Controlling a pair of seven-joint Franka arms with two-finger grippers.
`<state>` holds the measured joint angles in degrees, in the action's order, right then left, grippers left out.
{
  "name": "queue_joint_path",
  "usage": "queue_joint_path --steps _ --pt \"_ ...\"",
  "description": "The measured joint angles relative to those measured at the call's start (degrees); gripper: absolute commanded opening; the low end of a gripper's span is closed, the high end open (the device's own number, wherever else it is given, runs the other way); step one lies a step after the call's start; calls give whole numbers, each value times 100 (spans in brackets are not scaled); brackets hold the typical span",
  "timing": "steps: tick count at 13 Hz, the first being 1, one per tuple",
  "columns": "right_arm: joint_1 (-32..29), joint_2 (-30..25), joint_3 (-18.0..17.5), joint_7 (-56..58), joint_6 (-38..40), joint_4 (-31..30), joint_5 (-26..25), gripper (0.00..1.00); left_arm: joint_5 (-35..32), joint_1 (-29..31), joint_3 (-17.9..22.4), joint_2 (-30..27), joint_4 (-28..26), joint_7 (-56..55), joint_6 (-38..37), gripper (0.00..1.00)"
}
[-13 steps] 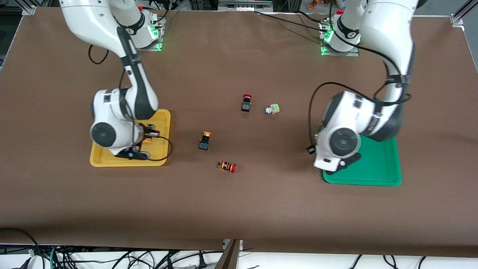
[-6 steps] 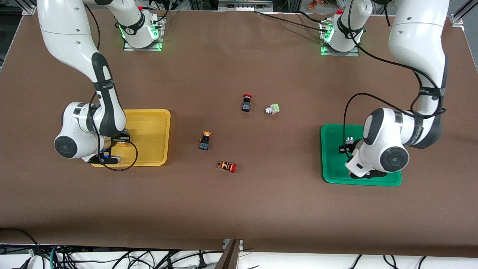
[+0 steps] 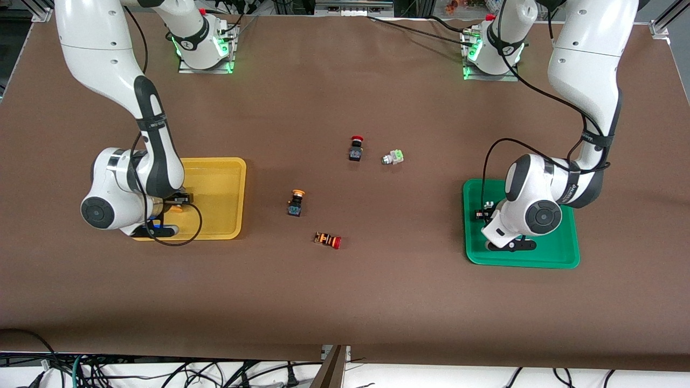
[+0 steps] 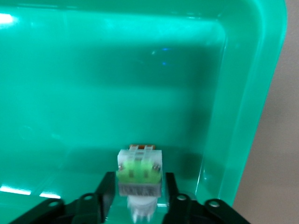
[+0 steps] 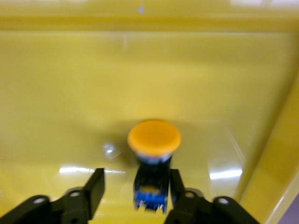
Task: Place green and yellow buttons in trays
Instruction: 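Grasp another yellow button with the right gripper while the left gripper grasps a green one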
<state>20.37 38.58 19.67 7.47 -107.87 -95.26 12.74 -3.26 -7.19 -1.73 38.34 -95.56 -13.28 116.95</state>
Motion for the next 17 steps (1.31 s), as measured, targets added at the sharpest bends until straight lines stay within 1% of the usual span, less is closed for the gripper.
queue_joint_path --steps 2,4,6,7,9,10,12,14,17 --pt "285 -99 -96 -14 564 588 11 100 24 -8 -57 -264 47 -108 -285 100" --pt "750 -125 -156 -135 576 852 18 100 216 -47 -246 -718 121 -792 -731 100" --pt "1167 -47 -223 -471 185 884 40 100 325 -98 -551 -1089 123 -2093 -946 100" --pt "1301 13 -318 -727 -29 884 72 100 334 -114 -745 -1166 115 -2906 -983 100" --pt "1435 125 -615 -1449 -497 887 121 100 334 -185 -1029 -1151 78 -4472 -982 100" --pt "1447 170 -775 -1769 -690 887 123 100 335 -241 -1078 -1127 42 -4999 -976 100" --pt "1447 244 -968 -2386 -950 889 134 100 402 -319 -1170 -1077 -40 -5956 -868 100" --pt "1459 336 -1111 -3021 -1177 891 136 100 457 -507 -1263 -1023 -228 -7255 -502 100" --pt "1563 575 -1157 -3636 -1439 893 136 100 457 -1012 -1293 -983 -731 -9254 173 100"
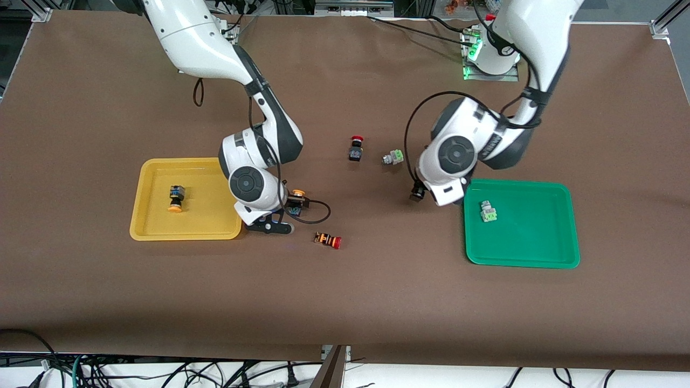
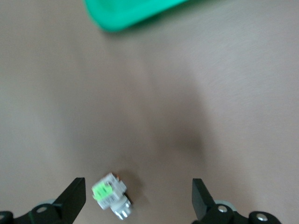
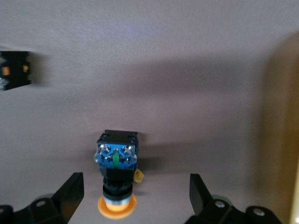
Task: Place green and yellow buttons in trays
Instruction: 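Grasp another yellow button with the right gripper while the left gripper grasps a green one, then place the yellow button in the yellow tray while the left gripper places the green button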
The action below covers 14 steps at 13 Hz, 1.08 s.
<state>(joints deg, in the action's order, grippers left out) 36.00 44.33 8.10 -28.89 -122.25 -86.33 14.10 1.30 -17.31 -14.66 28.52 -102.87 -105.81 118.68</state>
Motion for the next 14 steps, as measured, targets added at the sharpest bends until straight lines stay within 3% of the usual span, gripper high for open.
queue_joint_path --steps 1,2,3,4,10,13,14 --pt "15 73 0 -66 -61 1 0 100 0 -154 -4 2 -163 -568 194 100" --pt "17 125 0 -92 -111 2 0 83 -1 -311 -4 2 -317 -1074 336 100" --pt "15 159 1 -106 -135 2 0 16 -4 -447 -4 2 -454 -1464 416 100" --pt "14 178 1 -124 -143 2 0 0 -5 -547 -4 1 -566 -1719 495 100" --pt "6 157 20 -150 -104 86 1 0 -6 -884 -4 -5 -1358 -2223 1526 100" --pt "-106 -78 173 221 470 183 -5 0 -6 -895 -3 -5 -1497 -2294 1758 62" --pt "-163 -191 298 580 682 185 -7 0 -6 -895 -2 -2 -1528 -2301 1832 55"
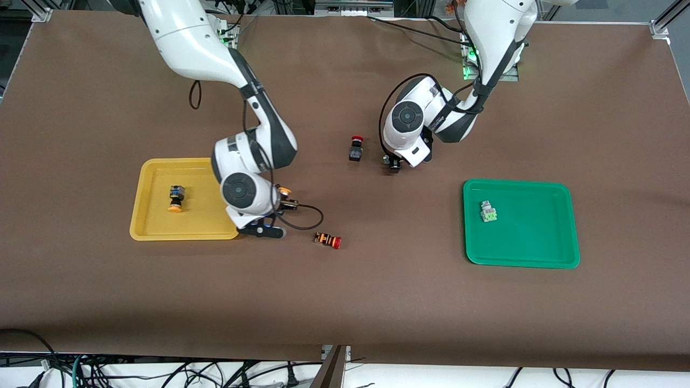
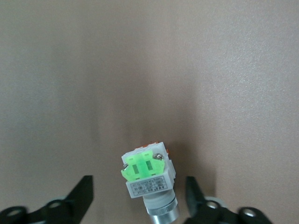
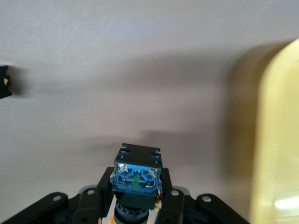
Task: Place green and yellow buttons in trays
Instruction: 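Place the yellow button in the yellow tray while the left gripper places the green button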
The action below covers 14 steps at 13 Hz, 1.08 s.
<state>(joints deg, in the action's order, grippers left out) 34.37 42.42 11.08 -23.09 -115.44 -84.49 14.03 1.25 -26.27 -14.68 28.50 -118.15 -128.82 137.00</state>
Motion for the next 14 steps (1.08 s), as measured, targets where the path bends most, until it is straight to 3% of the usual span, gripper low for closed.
queue_joint_path --steps 3,6,9,10,11,14 --pt "-118 -160 678 1330 825 -55 -5 0 1 1 21 21 -28 -13 110 17" --pt "-215 -139 1247 2588 876 -486 -5 0 0 6 50 15 -19 -15 137 15" --pt "-213 -144 1315 2797 235 -1108 -4 0 -5 176 140 -62 288 147 -328 15" --pt "-193 -144 1315 2799 18 -1302 -4 23 -8 312 145 -136 538 335 -793 15" --pt "-181 -150 1315 2801 -79 -1407 -5 99 -15 448 150 -226 797 583 -1272 15" --pt "-169 -228 1315 2802 -94 -1426 -4 100 -24 824 174 -444 1450 1741 -2502 16"
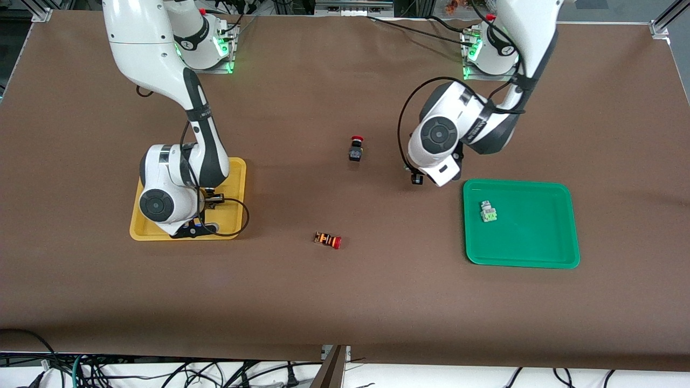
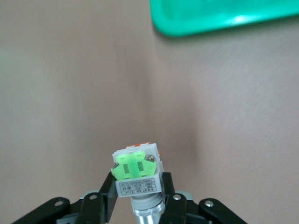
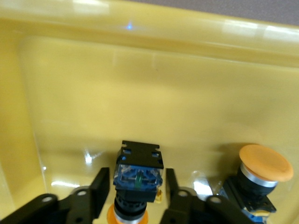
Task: Place green and yellow buttons in trays
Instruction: 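Place the yellow button in the yellow tray while the left gripper places the green button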
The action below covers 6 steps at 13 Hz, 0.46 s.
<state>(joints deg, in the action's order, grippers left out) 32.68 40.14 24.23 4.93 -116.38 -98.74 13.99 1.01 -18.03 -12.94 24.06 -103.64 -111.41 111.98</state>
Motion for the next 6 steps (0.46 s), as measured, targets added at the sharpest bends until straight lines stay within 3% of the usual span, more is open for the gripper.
queue_joint_path --steps 3,6 --pt "31 -103 0 3 303 205 0 100 -66 643 25 -45 579 1600 -746 17" --pt "23 -220 2 -2 1006 705 0 100 -513 1320 36 -39 658 3307 -844 17"
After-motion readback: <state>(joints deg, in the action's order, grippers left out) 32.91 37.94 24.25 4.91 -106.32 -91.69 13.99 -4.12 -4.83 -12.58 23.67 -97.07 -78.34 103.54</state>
